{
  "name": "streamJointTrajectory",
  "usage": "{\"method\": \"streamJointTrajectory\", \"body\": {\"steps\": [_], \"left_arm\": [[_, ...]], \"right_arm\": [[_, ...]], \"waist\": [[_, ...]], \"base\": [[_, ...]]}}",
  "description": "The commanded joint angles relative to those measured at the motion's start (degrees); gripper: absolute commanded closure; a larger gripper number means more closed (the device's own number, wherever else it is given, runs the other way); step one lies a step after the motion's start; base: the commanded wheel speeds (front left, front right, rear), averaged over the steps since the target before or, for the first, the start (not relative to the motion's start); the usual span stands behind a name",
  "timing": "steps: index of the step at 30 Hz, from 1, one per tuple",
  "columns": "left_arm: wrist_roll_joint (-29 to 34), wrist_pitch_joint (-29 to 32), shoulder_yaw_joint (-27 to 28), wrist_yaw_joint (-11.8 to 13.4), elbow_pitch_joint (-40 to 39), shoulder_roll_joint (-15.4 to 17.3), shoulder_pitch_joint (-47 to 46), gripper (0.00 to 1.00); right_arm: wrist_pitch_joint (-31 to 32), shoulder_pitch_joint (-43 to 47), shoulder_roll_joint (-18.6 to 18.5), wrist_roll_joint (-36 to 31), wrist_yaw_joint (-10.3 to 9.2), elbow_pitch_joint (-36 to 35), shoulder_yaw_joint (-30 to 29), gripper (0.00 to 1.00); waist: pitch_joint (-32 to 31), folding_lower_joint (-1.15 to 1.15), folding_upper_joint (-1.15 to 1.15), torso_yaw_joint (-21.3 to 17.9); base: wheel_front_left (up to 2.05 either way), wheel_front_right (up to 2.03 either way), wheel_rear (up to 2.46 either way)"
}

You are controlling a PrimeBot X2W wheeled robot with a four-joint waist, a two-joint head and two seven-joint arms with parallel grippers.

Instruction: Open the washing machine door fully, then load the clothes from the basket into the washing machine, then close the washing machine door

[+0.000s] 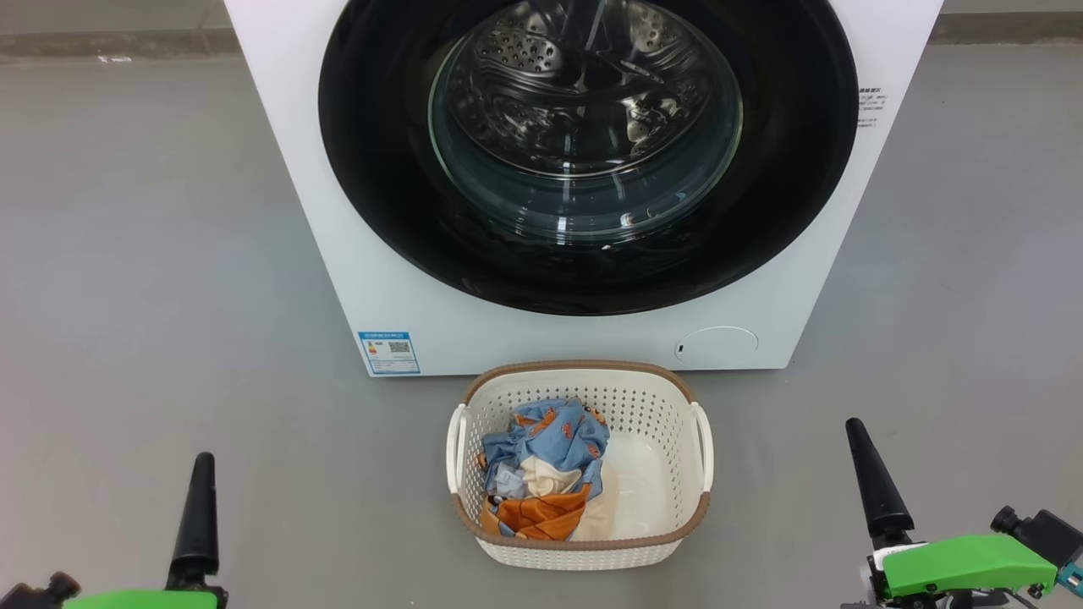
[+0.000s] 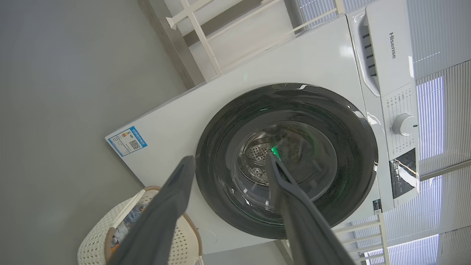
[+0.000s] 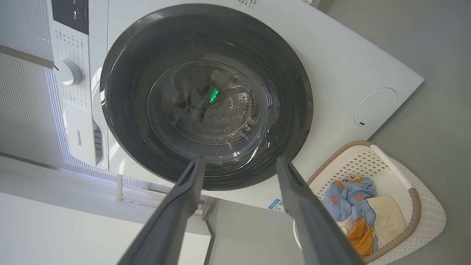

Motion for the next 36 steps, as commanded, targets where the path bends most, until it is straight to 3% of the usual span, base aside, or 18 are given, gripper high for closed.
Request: {"method": "streamJointTrajectory", "body": {"steps": [1, 27, 36], "left_arm": [[1.79, -0.73, 0.52, -0.11, -2.06, 1.83, -2.71, 0.0], [29.03, -5.18, -1.36, -0.16, -3.23, 4.96, -2.77, 0.0], [35.05, -6.73, -2.32, -0.18, -3.05, 5.35, -3.03, 0.0]], "right_arm": [[-0.63, -3.19, -0.44, -2.0, -0.03, -1.96, 0.97, 0.0], [-4.98, -4.29, 0.0, -30.51, -0.04, -2.81, 1.3, 0.0], [-6.49, -4.68, 0.27, -39.87, -0.05, -2.82, 1.39, 0.0]], "waist": [[0.0, 0.0, 0.0, 0.01], [-0.02, 0.0, 0.0, 0.07], [-0.12, 0.0, 0.0, 0.16]], "base": [[0.0, 0.0, 0.0], [0.0, 0.0, 0.0], [0.0, 0.0, 0.0]]}}
